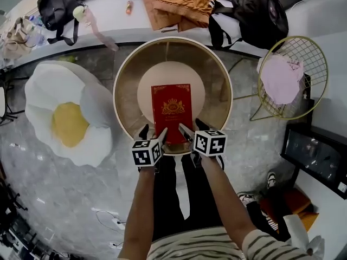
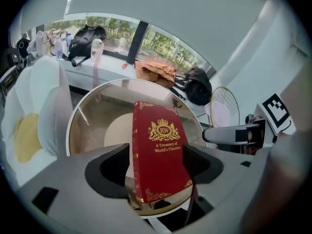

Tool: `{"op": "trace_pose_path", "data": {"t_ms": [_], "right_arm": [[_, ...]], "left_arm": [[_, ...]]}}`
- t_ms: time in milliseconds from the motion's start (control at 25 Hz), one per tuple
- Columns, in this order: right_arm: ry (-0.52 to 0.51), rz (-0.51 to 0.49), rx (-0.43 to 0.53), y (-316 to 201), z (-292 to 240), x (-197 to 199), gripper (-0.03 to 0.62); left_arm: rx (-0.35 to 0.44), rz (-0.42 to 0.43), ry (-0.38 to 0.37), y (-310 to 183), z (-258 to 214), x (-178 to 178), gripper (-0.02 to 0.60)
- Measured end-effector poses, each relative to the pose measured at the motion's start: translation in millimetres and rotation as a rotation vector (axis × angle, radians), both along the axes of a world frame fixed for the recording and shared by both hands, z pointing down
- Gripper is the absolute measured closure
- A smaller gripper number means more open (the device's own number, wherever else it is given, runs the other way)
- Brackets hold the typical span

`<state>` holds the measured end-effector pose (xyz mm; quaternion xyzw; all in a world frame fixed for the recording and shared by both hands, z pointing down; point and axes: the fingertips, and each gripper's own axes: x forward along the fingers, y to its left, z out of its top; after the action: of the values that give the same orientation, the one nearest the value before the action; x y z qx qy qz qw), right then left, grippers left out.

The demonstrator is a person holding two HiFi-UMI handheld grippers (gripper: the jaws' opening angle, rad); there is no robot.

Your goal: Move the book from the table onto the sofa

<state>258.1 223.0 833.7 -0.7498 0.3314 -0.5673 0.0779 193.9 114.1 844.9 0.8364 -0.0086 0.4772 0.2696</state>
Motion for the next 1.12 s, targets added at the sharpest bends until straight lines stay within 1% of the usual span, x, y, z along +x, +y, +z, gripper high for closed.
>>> {"op": "trace_pose_path", "data": {"t_ms": [240, 440, 600, 760, 880, 1000, 1120], "right_arm": [[-0.046, -0.02, -0.02, -2, 30, -8, 0.256], [-0.065, -0.014, -0.041, 3, 50, -6, 0.255], [-0.08, -0.006, -0.037, 4, 64, -4, 0.251], [-0.072, -0.04, -0.047, 3, 77, -7, 0.249], [-0.088, -0.065, -0.055, 1, 87, -14, 0.249], [-0.106, -0.059, -0.05, 2, 93, -14, 0.249], [-0.115, -0.059, -0.052, 1, 97, -13, 0.249]], "left_arm": [[-0.042, 0.004, -0.039, 0, 33, -5, 0.253], [-0.061, 0.01, -0.057, 3, 51, -4, 0.247], [-0.072, 0.02, -0.076, 4, 65, -3, 0.244], [-0.089, 0.028, -0.089, 6, 76, -2, 0.242], [-0.093, 0.033, -0.099, 7, 82, -2, 0.242], [-0.105, 0.052, -0.112, 12, 88, 0, 0.242], [-0.125, 0.052, -0.12, 13, 92, 1, 0.242]]}}
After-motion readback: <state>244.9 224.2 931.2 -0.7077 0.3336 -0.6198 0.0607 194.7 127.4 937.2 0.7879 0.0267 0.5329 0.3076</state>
